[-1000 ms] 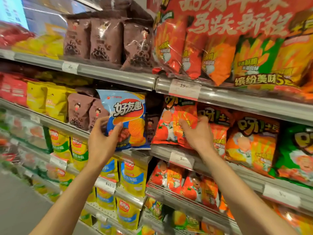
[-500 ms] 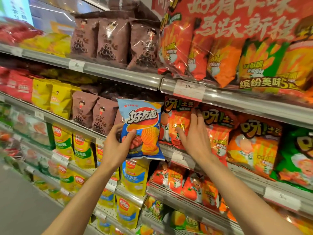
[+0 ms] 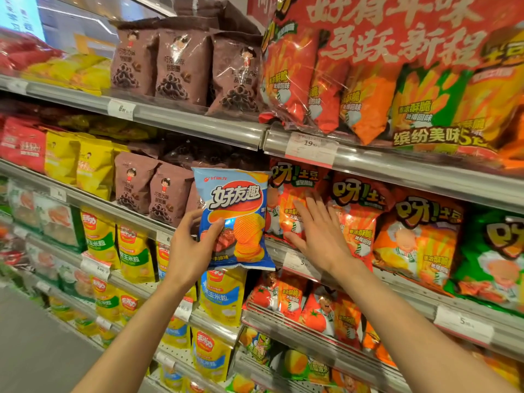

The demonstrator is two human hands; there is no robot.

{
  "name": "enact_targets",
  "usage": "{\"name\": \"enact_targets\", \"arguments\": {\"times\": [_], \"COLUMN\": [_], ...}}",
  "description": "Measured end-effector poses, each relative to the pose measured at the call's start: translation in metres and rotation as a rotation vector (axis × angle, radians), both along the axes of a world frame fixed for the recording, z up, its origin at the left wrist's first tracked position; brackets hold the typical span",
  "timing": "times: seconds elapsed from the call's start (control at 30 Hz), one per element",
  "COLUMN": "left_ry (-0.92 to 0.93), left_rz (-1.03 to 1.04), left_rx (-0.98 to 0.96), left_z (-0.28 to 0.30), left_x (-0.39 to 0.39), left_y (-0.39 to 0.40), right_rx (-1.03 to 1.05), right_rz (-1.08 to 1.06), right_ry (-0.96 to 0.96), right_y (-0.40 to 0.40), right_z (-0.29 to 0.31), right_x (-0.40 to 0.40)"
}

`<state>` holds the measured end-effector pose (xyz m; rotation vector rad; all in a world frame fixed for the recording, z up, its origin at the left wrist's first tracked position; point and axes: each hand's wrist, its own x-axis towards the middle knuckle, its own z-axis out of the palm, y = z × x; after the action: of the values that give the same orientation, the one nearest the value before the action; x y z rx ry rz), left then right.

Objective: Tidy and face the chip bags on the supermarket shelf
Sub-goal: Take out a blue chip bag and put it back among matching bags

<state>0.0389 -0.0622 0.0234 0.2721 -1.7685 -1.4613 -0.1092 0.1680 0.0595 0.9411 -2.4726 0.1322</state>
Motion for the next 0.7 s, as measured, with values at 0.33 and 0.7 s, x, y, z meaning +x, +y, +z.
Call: {"name": "enact_targets", "arguments": {"times": [0.33,0.7], "left_ry": [0.012,-0.052], "left_rz": [-0.133,-0.409], "left_rx": [0.042,0.067], "left_z": [-0.004,-0.039], "left_x": [0.003,0.006], "left_y": [0.047,0.17], "right_rx": [-0.734,-1.042], "right_rz": [0.199,0.066], "right_ry": [-0.709,-0.944], "right_y": [0.032,0.14], "right_z": [0.0,-0.045], "right_x": [0.07,0.116]}}
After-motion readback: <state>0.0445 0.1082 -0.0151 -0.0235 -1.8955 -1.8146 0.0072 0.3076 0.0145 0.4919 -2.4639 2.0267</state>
